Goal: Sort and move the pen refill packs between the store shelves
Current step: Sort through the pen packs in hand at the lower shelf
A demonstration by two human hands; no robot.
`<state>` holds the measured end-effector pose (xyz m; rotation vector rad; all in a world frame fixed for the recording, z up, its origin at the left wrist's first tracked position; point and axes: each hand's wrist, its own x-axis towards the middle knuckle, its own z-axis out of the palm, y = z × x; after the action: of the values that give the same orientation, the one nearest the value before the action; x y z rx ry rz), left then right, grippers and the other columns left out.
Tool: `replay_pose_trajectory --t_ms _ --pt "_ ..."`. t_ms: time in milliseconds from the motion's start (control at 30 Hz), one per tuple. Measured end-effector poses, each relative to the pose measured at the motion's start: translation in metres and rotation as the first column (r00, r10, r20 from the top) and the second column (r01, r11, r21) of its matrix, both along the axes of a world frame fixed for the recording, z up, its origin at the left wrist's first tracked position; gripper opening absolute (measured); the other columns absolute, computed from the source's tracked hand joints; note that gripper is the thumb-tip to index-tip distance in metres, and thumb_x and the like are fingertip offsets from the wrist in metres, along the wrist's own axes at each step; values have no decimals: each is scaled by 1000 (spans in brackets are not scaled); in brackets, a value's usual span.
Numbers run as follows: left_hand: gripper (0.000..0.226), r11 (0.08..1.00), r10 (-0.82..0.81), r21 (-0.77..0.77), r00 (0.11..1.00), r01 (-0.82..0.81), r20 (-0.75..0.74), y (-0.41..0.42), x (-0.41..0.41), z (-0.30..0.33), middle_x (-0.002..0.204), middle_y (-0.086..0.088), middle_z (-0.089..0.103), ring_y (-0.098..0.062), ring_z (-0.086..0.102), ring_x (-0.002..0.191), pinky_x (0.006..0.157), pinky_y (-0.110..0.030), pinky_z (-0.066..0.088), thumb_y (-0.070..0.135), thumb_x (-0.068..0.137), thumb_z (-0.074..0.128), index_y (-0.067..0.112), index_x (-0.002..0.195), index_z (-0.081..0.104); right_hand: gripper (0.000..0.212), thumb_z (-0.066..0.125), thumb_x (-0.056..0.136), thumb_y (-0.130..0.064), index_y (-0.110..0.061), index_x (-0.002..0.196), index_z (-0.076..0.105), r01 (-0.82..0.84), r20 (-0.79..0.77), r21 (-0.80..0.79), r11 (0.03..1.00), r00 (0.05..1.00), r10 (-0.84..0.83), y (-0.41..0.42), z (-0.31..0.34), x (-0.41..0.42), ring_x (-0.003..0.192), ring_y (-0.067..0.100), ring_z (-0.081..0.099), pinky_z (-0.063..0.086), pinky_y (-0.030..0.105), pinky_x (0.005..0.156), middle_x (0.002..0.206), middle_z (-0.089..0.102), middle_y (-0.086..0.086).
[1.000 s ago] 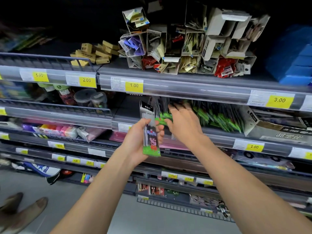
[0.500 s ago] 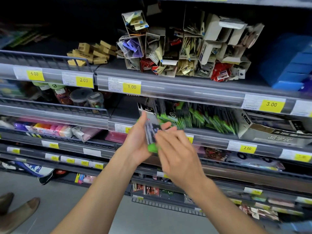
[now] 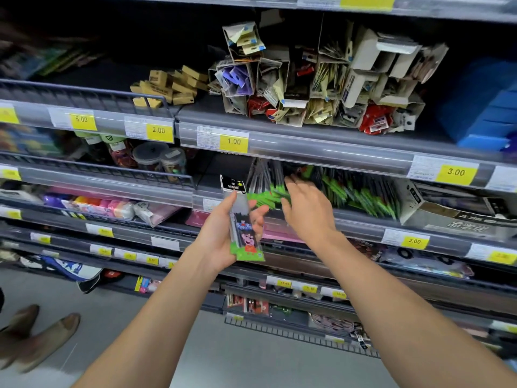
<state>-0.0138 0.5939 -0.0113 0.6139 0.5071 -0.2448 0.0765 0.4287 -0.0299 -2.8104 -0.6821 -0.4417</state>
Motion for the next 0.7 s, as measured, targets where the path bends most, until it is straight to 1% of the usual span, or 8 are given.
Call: replay_pose_trajectory --t_ms 100,267,333,433,500,567,633,700 --pt "54 999 -29 41 1000 29 1 -5 5 2 104 -20 79 -19 65 60 49 -28 55 50 105 52 3 130 56 30 70 90 -7 -2 119 71 -16 151 76 997 989 4 -5 0 -11 100 35 71 58 43 80 113 75 14" --pt "55 993 -71 95 997 70 6 -20 11 10 115 -23 76 -17 58 61 48 -24 51 51 105 52 6 136 53 33 73 83 9 3 116 74 -92 275 231 969 961 25 -21 0 -38 104 32 74 65 47 75 115 75 18" --pt "55 992 -81 99 997 80 11 -27 12 13 111 -23 77 -16 56 62 49 -23 50 51 105 52 5 136 52 32 73 83 11 5 114 74 -138 354 279 950 935 32 -24 5 -50 102 32 75 65 45 74 114 75 20" --pt "62 983 -165 94 984 159 61 -37 14 19 92 -13 75 -18 62 68 61 -26 53 58 103 49 6 135 55 24 72 89 4 6 113 74 -233 480 297 926 875 66 -23 7 -77 103 28 75 64 38 82 114 75 19" --pt "80 969 -242 66 967 238 76 -39 15 20 94 -15 74 -25 72 79 71 -35 60 68 100 45 -1 138 59 21 70 92 3 5 113 75 -287 531 274 918 841 104 -21 4 -96 108 26 73 61 35 91 117 74 18" --pt "90 955 -297 42 952 295 71 -37 16 18 88 -16 71 -27 73 77 72 -36 62 77 97 41 -2 135 64 23 69 92 4 6 114 74 -314 528 253 915 838 141 -22 -1 -109 115 27 70 56 36 100 120 73 18" --pt "90 954 -301 38 952 299 64 -36 17 17 81 -12 68 -23 69 70 70 -34 60 79 95 40 0 124 70 23 65 95 3 7 116 72 -323 503 198 926 844 186 -27 -3 -114 120 29 67 50 37 108 122 71 19" --pt "87 962 -273 16 960 272 64 -36 18 14 90 -12 69 -20 68 76 79 -34 56 79 94 42 2 120 73 27 61 97 0 8 121 69 -351 427 163 922 868 255 -30 -2 -117 125 31 63 47 40 111 126 69 20"
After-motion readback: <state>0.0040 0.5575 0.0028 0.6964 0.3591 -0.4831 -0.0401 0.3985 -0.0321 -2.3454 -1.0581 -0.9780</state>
